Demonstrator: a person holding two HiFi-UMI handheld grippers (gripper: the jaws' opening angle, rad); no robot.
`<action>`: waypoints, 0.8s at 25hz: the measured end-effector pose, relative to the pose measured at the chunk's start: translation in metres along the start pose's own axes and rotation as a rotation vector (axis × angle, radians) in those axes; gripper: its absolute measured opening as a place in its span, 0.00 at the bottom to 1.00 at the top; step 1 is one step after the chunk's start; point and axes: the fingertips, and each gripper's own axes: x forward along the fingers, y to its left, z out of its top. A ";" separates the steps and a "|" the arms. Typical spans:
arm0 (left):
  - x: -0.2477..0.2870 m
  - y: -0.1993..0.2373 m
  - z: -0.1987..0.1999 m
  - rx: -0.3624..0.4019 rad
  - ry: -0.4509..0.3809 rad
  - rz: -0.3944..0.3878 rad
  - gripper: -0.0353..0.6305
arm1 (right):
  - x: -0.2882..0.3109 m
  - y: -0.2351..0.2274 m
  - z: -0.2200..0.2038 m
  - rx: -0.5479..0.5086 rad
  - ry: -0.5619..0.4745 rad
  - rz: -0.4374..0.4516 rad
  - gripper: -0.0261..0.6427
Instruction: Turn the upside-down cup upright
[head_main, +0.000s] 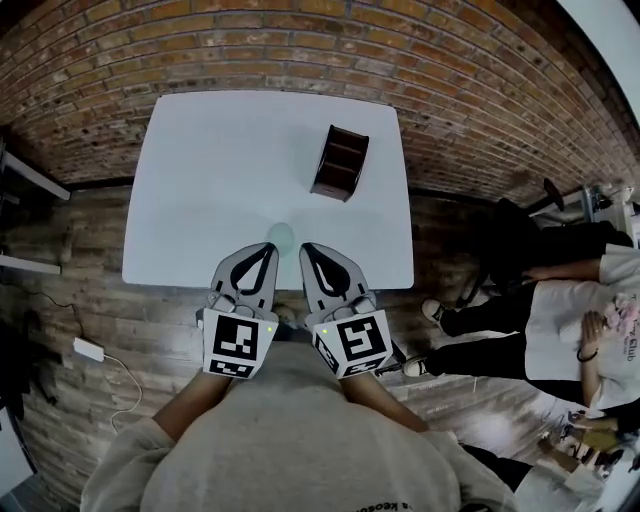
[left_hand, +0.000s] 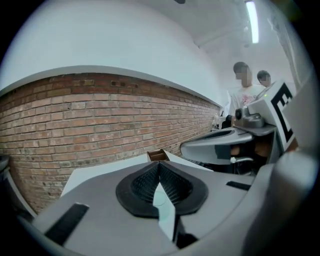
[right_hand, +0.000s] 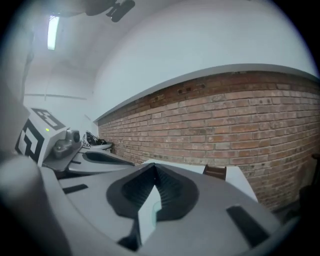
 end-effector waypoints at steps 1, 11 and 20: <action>-0.005 0.000 0.002 0.003 -0.011 0.009 0.07 | -0.003 0.003 0.005 -0.005 -0.020 0.001 0.05; -0.021 -0.001 0.012 -0.001 -0.052 0.038 0.07 | -0.011 0.033 0.019 -0.130 -0.042 0.027 0.05; -0.023 -0.004 0.009 0.005 -0.045 0.021 0.07 | -0.012 0.026 0.004 -0.081 -0.012 0.000 0.05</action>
